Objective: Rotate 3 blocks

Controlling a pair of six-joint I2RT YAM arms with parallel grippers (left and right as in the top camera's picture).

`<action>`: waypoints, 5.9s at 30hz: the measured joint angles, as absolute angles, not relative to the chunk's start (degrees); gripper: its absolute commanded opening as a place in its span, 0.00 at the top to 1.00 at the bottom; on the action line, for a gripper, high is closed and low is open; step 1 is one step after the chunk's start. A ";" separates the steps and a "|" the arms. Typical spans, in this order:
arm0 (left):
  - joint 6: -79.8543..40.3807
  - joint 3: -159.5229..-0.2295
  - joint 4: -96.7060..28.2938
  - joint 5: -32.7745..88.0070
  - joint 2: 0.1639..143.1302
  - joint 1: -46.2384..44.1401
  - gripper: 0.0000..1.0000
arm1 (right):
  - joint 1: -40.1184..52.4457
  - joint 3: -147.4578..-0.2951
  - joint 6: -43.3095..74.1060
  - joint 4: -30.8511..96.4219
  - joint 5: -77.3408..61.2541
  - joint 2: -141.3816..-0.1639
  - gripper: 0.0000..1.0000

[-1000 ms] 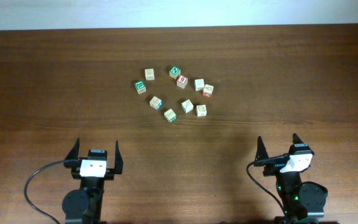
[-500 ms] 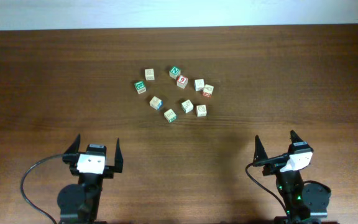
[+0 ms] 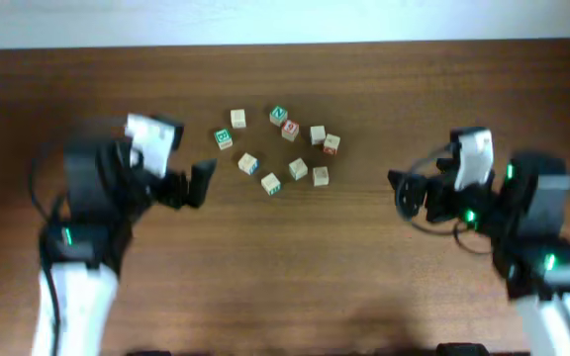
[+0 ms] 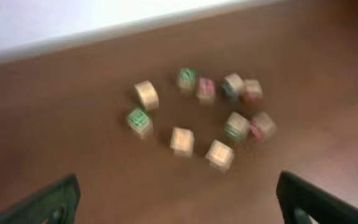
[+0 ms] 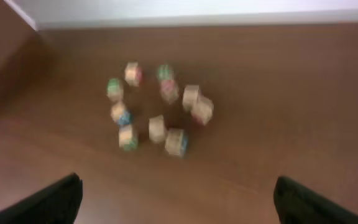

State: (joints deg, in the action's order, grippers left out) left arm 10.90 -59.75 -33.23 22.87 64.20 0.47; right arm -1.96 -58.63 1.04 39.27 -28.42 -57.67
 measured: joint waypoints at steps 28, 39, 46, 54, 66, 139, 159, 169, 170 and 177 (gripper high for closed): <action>-2.00 -89.91 -59.35 10.98 90.65 0.51 0.09 | 21.54 -84.20 17.41 42.33 -8.34 -112.18 0.33; -3.33 -89.91 -59.37 8.08 90.65 0.51 0.00 | 22.39 -84.23 18.96 39.42 -7.68 -117.73 0.50; -3.57 -89.91 -59.33 8.03 90.65 0.51 0.01 | 23.09 -84.23 19.07 37.56 -7.51 -118.10 0.57; -3.57 -89.91 -59.33 7.88 90.65 0.51 0.01 | 23.09 -84.90 19.35 39.70 -7.33 -120.40 0.78; -3.57 -89.91 -59.20 7.88 90.65 0.51 0.01 | 23.42 -85.38 21.43 56.45 -7.31 -118.02 0.71; -3.73 -89.91 -59.18 7.86 90.65 0.51 0.01 | 34.50 -113.40 12.64 59.77 -8.43 -128.66 0.36; -3.73 -89.91 -59.22 7.88 90.65 0.51 0.01 | 35.03 -113.51 19.57 75.29 -6.07 -135.61 0.71; -3.73 -89.91 -59.18 7.88 90.65 0.51 0.01 | 35.03 -113.45 24.05 80.58 -7.40 -135.61 0.52; -3.73 -89.91 -59.20 7.86 90.65 0.51 0.01 | 35.03 -113.45 24.01 80.05 -7.40 -135.61 0.53; -3.73 -89.91 -59.22 7.86 90.65 0.51 0.01 | 34.89 -127.24 22.04 82.39 -6.50 -134.78 0.57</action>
